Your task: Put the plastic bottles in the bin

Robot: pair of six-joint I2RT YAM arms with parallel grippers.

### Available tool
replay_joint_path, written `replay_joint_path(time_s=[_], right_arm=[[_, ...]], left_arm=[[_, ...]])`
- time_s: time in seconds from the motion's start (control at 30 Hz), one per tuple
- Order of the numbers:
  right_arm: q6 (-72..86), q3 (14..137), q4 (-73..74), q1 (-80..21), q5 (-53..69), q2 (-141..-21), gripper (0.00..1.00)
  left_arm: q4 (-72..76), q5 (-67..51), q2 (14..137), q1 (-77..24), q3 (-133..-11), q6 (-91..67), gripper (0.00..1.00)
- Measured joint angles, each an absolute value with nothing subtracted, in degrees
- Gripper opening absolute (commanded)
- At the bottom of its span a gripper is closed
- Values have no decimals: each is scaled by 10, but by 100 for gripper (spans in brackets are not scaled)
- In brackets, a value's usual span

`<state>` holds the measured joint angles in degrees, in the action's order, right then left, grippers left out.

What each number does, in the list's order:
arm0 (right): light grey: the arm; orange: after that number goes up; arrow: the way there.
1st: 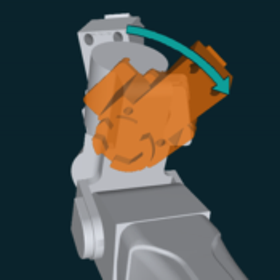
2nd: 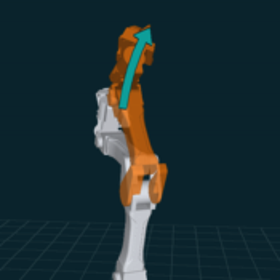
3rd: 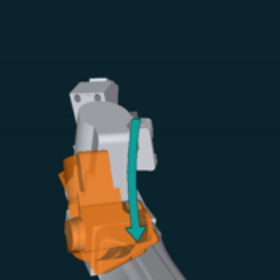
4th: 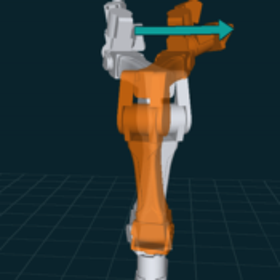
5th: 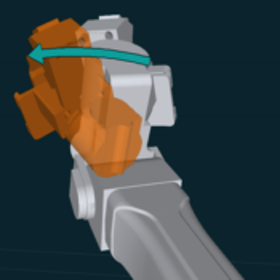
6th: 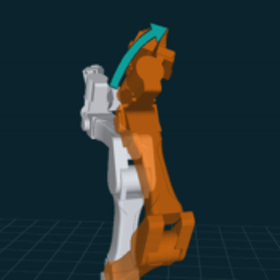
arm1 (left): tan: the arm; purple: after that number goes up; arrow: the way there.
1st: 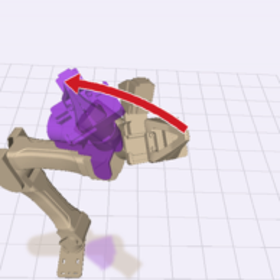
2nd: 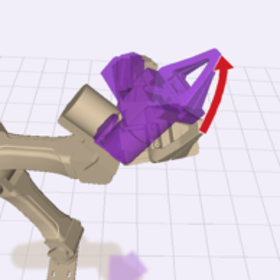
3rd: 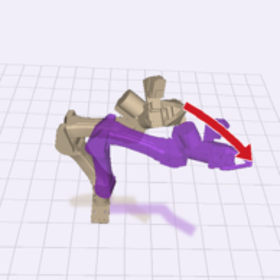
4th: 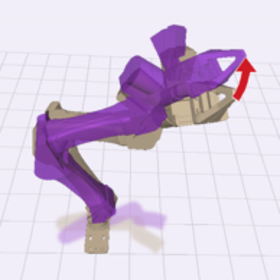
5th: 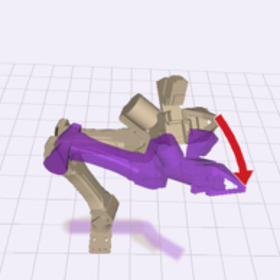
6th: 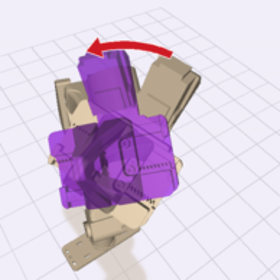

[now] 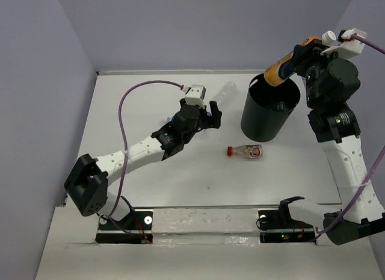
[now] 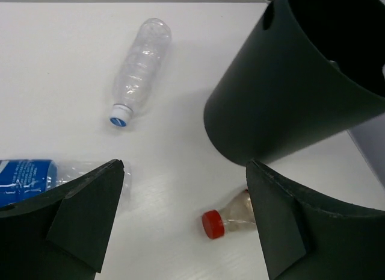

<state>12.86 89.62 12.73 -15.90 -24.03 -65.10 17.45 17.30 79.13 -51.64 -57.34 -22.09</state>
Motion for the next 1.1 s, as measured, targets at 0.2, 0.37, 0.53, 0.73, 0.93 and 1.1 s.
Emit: replay_joint_path(time_s=[0.2,0.37,0.53,0.73,0.93,1.1], right_arm=[[95,857,150,-102,-261,-706,23],[103,817,172,-90,-233,-750,56],[129,806,197,-90,-189,-764,96],[148,804,215,-90,-153,-723,96],[158,782,214,-90,-101,-635,96],[171,744,211,-90,-28,-588,96]], left_arm=[[155,163,910,-469,-661,-190,99],[136,148,1009,-446,-759,-148,99],[93,124,1115,-435,-882,-98,99],[26,93,1235,-422,-1005,-57,99],[-27,107,1333,-412,-1093,-43,99],[-59,115,1398,-404,-1170,-43,99]])
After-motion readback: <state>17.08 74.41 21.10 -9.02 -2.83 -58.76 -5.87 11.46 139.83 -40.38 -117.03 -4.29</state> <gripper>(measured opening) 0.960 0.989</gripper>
